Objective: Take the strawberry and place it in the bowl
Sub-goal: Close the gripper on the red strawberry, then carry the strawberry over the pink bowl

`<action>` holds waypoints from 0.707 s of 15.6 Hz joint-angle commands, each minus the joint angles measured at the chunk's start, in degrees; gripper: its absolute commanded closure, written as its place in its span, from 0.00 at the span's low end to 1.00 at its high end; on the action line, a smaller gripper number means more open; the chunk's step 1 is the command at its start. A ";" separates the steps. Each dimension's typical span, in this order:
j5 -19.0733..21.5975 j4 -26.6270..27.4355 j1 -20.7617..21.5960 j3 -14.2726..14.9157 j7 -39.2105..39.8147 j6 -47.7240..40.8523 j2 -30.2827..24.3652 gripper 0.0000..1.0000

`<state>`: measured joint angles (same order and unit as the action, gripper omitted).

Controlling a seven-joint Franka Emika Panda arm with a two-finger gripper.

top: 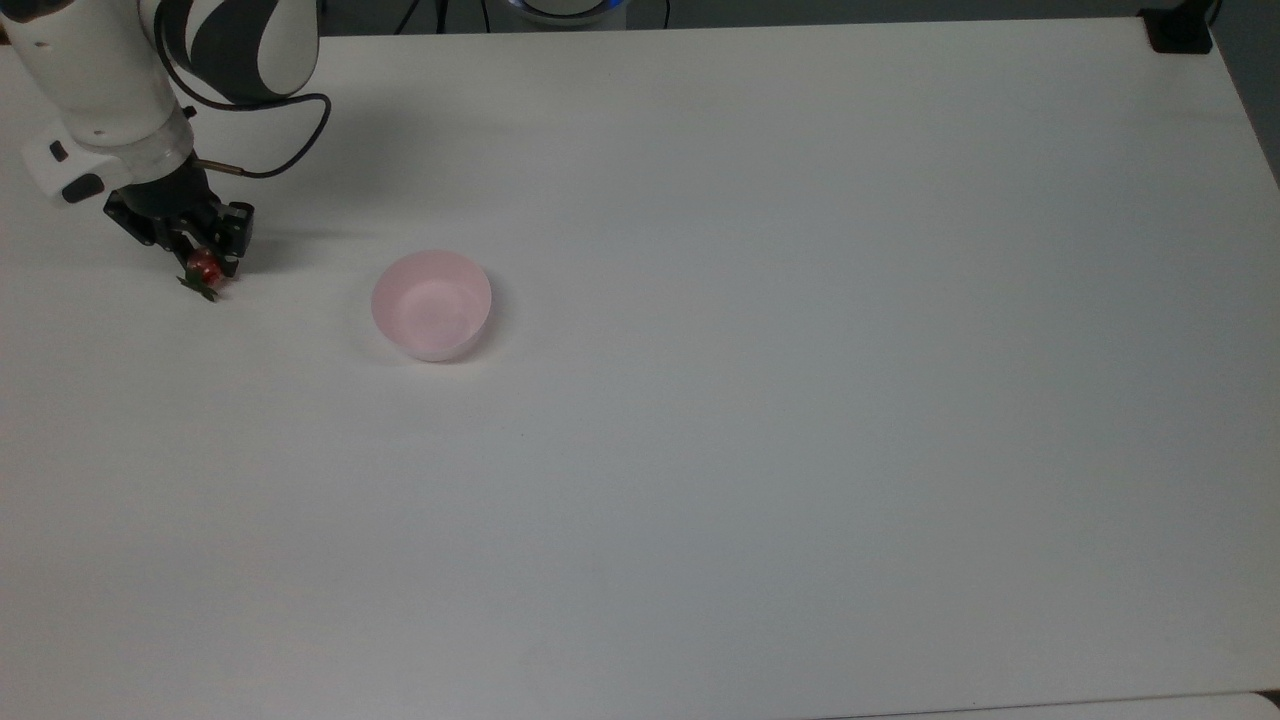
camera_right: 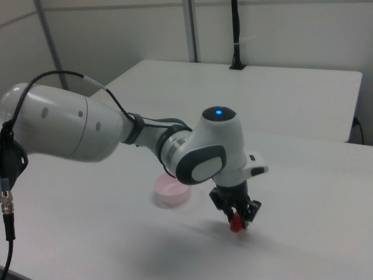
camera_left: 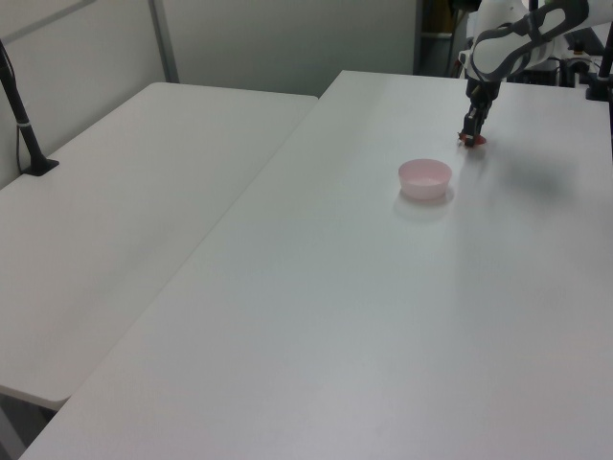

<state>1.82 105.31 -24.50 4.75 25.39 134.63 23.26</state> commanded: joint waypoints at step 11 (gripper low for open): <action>0.73 -0.28 11.23 -6.94 -17.20 -6.84 -5.16 0.58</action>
<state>1.85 104.28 -14.43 -2.09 10.43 128.81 19.01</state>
